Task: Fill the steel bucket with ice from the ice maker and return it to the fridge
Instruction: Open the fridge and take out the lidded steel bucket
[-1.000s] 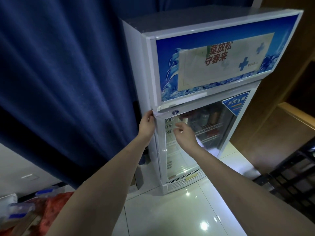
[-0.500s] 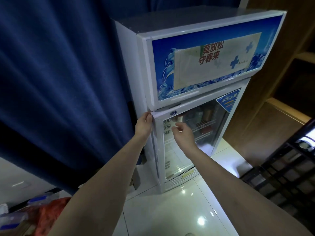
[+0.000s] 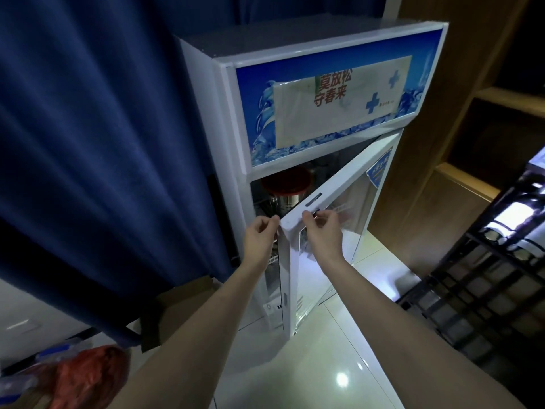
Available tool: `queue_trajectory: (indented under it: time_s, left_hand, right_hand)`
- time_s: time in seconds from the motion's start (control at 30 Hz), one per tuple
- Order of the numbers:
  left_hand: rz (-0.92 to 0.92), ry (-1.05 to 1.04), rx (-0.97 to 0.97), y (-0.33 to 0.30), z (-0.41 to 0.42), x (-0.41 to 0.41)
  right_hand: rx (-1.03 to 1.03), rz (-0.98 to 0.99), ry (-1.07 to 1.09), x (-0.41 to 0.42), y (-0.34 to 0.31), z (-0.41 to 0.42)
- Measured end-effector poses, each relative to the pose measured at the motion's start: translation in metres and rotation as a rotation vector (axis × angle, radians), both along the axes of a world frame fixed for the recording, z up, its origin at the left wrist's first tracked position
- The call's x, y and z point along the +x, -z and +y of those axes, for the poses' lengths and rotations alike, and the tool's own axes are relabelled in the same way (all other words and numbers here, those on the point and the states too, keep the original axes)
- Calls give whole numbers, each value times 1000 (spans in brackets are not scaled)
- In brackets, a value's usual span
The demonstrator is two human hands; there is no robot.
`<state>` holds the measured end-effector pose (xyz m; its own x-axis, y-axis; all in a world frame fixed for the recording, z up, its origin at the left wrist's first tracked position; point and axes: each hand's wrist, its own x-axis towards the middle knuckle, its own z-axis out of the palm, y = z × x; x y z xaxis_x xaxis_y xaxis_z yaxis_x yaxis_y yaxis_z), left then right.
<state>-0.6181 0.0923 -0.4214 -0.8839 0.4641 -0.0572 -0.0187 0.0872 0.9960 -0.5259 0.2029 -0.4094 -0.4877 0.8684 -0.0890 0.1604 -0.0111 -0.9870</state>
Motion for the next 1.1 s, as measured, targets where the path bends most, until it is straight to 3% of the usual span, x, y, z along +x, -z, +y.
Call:
queue_trajectory:
  time_s: [0.53, 0.8, 1.1]
  left_hand:
    - [42, -126, 56, 13, 44, 161]
    - [37, -87, 46, 14, 82, 240]
    - [8, 103, -40, 19, 132, 302]
  right_hand:
    - [-53, 35, -106, 138, -1, 46]
    - [-50, 48, -39, 211, 1, 79]
    - [-36, 47, 17, 285, -2, 129]
